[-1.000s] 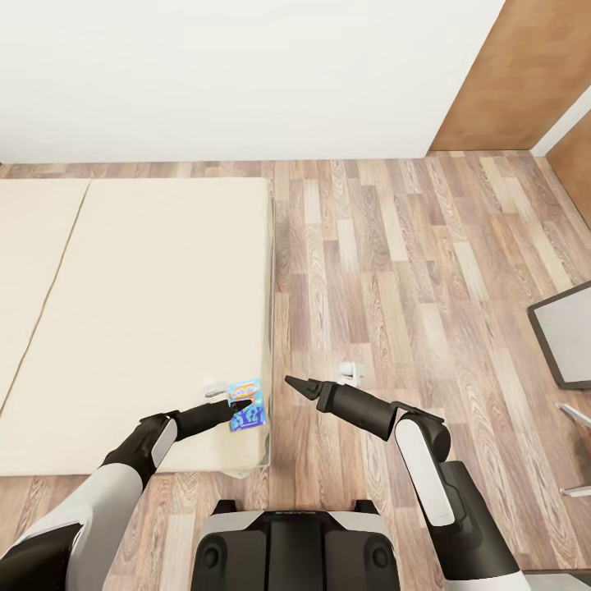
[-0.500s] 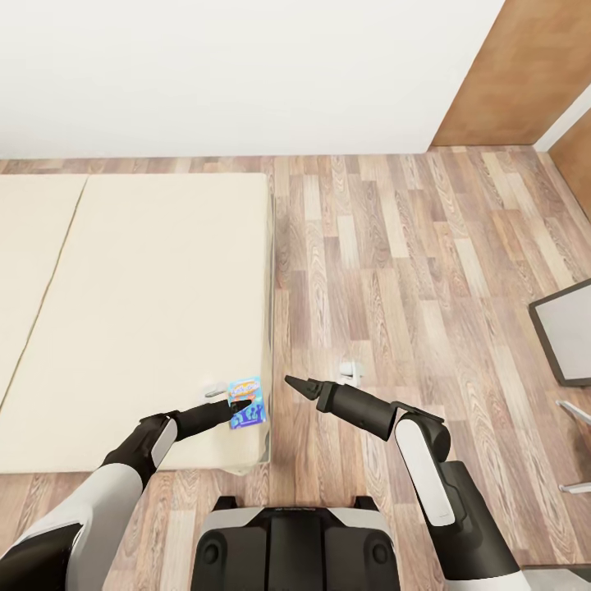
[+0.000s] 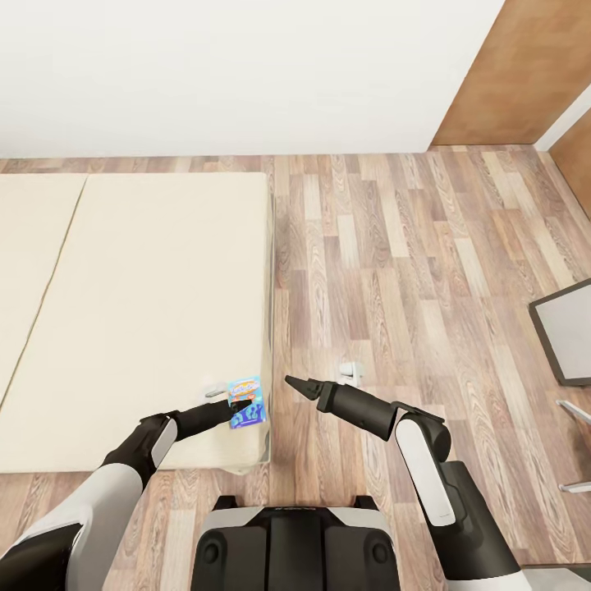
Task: Put all the toys in the child's room - the three board games (two on the bed and one on the table), the two jigsaw puzzles on the table, and the tennis ball on the table - inside the toy box on the table in the child's room.
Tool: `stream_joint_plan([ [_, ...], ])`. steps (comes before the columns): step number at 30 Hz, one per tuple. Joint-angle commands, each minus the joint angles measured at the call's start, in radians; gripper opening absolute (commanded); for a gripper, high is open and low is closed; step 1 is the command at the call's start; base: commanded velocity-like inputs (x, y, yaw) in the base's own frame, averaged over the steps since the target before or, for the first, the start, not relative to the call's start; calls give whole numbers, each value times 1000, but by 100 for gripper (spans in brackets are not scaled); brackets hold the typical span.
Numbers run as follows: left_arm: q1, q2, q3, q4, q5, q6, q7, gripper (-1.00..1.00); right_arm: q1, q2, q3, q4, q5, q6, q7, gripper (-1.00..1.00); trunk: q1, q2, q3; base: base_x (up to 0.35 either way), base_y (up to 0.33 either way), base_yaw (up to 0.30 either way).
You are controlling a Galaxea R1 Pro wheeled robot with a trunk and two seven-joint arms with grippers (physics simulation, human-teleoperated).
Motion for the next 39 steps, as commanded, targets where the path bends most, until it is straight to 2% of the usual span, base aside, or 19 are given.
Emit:
stream_joint_plan([
  [1,0,0,4,0,6,10,-3,100,0,0,-1,0,0,5,2,100,0,-1,-1,0,0,0],
  [39,0,0,4,-1,7,7,-18,100,0,-1,4,-1,0,4,3,100,0,-1,-1,0,0,0],
])
